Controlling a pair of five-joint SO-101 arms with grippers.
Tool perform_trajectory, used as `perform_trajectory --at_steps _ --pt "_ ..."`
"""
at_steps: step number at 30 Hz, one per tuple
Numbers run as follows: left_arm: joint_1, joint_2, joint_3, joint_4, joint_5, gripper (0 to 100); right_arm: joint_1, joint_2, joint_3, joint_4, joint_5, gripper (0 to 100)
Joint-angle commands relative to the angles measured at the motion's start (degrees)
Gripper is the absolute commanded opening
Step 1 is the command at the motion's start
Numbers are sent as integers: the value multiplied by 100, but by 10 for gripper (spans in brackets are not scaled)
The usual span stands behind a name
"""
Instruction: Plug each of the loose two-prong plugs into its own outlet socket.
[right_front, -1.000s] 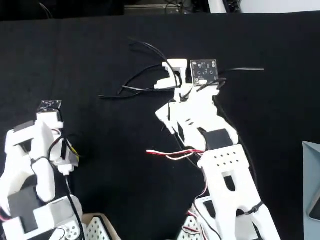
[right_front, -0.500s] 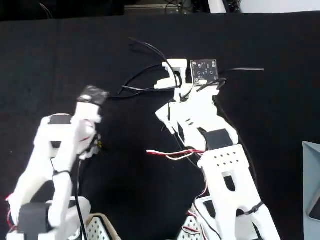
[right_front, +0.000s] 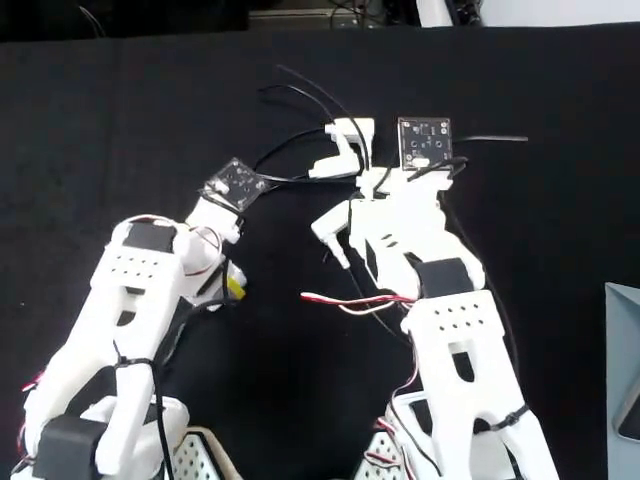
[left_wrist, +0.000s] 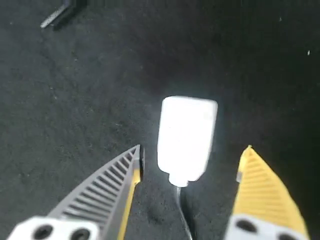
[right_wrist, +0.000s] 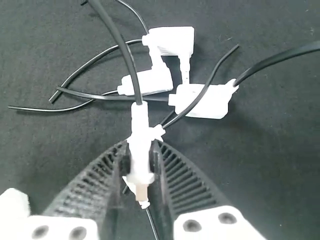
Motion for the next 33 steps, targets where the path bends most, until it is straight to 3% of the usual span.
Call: perform_trajectory --at_steps 1,8,18,25,33 --pt "101 -422 -664 677 97 310 70 -180 -40 -114 -70 14" --pt "593 -1213 -259 1187 141 310 70 -180 -40 -114 -70 15" --pt "514 -932 1376 -826 352 310 62 -171 -31 -114 -70 15" --pt "251 756 822 -1187 343 309 62 -145 -31 -114 -70 15" --pt "251 1275 66 -1090 343 137 62 -145 -31 -105 -70 15"
